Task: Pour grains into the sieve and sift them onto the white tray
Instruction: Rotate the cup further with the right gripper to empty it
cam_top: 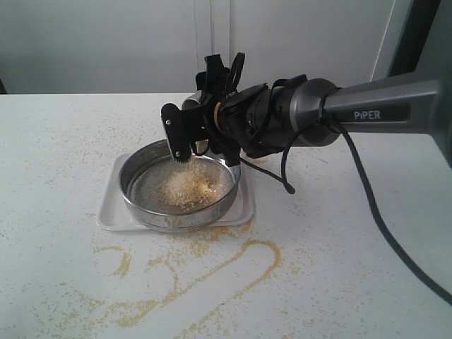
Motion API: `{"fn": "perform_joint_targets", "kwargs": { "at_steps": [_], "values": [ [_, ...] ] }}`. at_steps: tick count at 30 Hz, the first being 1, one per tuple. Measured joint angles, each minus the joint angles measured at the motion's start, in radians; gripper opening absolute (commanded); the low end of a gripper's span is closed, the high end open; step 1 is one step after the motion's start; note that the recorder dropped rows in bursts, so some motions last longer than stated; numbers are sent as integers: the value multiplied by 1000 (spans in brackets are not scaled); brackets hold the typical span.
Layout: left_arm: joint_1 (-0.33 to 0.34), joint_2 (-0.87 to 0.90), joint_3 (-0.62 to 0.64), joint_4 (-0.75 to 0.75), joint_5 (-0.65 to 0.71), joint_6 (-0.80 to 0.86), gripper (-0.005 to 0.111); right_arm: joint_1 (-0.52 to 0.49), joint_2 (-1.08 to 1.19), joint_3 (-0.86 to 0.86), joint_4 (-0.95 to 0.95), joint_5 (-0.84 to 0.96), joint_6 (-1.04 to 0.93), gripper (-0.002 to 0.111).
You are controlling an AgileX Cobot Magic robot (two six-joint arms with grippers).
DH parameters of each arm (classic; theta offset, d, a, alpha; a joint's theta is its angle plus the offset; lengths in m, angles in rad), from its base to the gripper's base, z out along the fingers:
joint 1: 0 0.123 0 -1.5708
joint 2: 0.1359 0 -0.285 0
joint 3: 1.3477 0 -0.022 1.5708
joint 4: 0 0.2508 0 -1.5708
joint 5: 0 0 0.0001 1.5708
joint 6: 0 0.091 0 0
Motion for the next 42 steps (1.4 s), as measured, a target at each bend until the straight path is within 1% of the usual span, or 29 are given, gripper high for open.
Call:
{"fn": "perform_joint_targets", "kwargs": {
  "at_steps": [10,42],
  "values": [
    [0,0,0,0,0,0,0,20,0,0,0,12,-42,0],
    [0,0,0,0,0,0,0,20,0,0,4,48,-127,0]
  ]
}}
